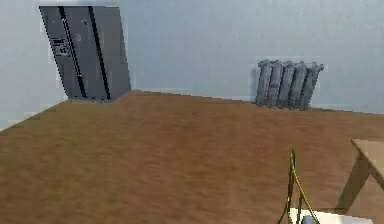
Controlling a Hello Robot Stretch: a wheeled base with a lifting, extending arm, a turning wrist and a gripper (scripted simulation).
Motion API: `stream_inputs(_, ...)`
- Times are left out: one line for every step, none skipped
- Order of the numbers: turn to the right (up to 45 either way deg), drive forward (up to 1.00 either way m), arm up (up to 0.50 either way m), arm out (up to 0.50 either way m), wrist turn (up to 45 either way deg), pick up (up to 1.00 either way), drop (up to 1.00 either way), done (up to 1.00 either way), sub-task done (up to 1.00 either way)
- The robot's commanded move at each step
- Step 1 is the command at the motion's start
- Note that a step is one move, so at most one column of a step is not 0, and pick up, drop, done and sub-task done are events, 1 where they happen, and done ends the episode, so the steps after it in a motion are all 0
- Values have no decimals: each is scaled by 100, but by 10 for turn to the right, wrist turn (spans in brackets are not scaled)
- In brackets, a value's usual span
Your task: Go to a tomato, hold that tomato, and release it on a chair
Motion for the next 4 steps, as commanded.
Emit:
stream_inputs(-240,0,0,0,0,0,0,0,0)
stream_inputs(-30,0,0,0,0,0,0,0,0)
stream_inputs(450,0,0,0,0,0,0,0,0)
stream_inputs(390,0,0,0,0,0,0,0,0)
